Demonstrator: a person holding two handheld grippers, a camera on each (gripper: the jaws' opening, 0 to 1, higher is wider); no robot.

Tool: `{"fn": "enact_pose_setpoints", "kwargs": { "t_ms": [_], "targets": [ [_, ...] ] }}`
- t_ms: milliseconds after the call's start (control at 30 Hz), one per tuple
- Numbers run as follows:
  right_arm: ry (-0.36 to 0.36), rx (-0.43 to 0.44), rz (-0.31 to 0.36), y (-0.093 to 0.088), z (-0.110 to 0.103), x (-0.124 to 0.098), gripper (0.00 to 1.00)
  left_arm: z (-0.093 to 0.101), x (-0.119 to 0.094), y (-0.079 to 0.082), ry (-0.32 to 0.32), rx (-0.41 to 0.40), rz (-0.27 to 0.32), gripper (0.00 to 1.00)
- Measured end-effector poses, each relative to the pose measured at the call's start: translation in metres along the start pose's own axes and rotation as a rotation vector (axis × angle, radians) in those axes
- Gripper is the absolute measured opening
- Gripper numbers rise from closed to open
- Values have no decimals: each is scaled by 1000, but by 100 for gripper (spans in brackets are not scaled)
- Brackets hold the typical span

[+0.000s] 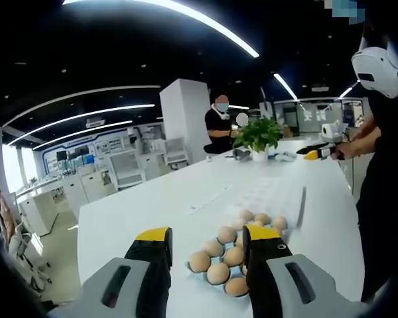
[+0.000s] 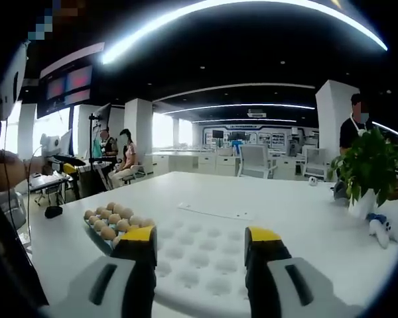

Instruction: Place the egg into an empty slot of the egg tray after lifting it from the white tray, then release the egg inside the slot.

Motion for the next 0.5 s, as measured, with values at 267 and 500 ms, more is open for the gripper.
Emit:
{"fn": "enact_pose_setpoints", "kwargs": {
  "t_ms": [267, 500],
  "targets": [
    [21, -21, -69, -6, 2, 0, 54, -1, -2, -1, 8, -3, 2, 42],
    [27, -32, -195, -19, 2, 3, 52, -1, -2, -2, 10, -4, 4, 42]
  ]
}}
Point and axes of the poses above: the point that each gripper's makers call its tool centre point, and the gripper's own axes: x roughly forward along the fingers, z roughly to its right, y roughly out of its top, the point moved 7 cm from there along -x, roughly backward along the fingers, and after that the axes turned 3 degrees about x, right-handed, at the moved point
